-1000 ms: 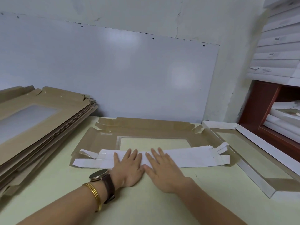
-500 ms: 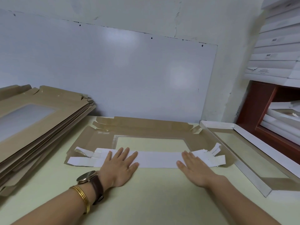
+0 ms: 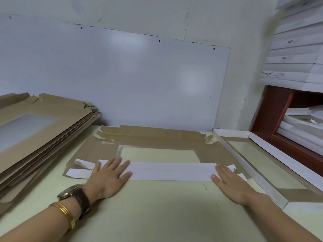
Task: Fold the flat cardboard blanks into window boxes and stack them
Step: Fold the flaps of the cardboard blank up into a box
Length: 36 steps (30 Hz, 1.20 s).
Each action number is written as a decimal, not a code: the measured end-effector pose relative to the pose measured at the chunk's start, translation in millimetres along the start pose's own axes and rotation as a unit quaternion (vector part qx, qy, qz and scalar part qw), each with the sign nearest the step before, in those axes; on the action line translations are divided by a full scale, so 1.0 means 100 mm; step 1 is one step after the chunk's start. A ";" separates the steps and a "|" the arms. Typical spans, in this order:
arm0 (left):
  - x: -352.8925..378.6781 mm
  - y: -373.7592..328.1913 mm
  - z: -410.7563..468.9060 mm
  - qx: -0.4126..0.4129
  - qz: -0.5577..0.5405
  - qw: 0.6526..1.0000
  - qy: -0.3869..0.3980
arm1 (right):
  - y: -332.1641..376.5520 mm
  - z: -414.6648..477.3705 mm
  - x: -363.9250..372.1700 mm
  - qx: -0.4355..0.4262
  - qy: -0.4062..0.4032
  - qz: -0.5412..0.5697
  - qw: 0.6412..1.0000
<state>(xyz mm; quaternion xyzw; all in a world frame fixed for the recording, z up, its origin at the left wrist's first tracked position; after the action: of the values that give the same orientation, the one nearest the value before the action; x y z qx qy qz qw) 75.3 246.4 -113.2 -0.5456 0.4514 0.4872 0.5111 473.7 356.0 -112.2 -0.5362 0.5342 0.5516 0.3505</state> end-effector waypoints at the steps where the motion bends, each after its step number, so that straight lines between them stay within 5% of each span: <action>1: 0.00 0.05 -0.01 -0.005 -0.001 1.000 -0.004 | -0.02 0.00 0.00 0.001 -0.002 0.009 1.000; 18: -0.09 0.60 -0.01 -0.062 -0.049 0.996 0.038 | -0.09 0.09 0.03 0.012 -0.002 0.038 0.999; 23: -0.19 0.55 0.01 -0.052 -0.100 0.994 -0.013 | -0.01 0.10 -0.05 0.000 -0.034 0.070 0.997; 30: -0.33 0.33 0.11 -0.021 -0.041 0.999 -0.012 | 0.22 0.25 -0.18 0.003 -0.041 -0.047 0.998; 36: -0.39 0.11 0.15 0.002 -0.100 0.994 0.049 | 0.41 0.31 -0.25 0.016 -0.046 -0.129 0.990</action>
<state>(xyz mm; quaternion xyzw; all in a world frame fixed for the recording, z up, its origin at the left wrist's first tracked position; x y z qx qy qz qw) 58.9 260.1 -75.8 -0.6102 0.4201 0.4051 0.5358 431.7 383.2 -84.2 -0.5693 0.4527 0.5170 0.4513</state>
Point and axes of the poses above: each hand's wrist, its own z-axis towards the middle knuckle, its own x-axis out of the palm, y = z × x, the point moved 6 cm from there along z, towards the middle knuckle, and after that the axes turned 5 degrees about x, right-handed, at the moved point
